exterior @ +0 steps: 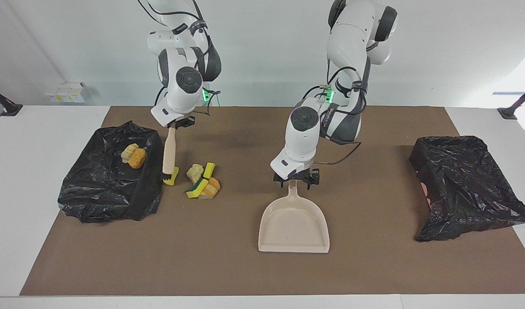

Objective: Sweep and dump trash in bin

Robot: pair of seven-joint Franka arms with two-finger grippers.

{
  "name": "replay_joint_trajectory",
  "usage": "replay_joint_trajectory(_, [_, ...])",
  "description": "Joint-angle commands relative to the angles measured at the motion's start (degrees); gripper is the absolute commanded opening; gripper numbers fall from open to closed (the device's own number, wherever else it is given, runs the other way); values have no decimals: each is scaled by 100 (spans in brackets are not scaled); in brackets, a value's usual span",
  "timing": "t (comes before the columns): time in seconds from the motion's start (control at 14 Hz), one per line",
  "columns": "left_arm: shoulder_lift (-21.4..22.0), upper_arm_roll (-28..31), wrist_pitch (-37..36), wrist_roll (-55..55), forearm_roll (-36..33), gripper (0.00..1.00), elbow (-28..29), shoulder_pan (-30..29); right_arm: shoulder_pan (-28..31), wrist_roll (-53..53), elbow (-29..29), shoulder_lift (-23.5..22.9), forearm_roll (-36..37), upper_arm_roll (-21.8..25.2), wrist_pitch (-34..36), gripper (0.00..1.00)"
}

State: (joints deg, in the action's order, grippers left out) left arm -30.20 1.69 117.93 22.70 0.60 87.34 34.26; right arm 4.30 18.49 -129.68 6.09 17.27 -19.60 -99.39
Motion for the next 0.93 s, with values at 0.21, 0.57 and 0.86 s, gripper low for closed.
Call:
replay_joint_trajectory(0.21, [304,77,-262,50,195,51,248,81,98,-135,38,-590,-21,-105,-774,0])
replay_joint_trajectory(0.57, [400,77,-367,-11,195,0,239,11,-332,-556,724,-1004,-1488,-114,-775,0])
replay_joint_trajectory(0.86, [725,139,-823,-833,133,0,239,-304,-369,-847,1181,-1023,-1956,-105,-547,0])
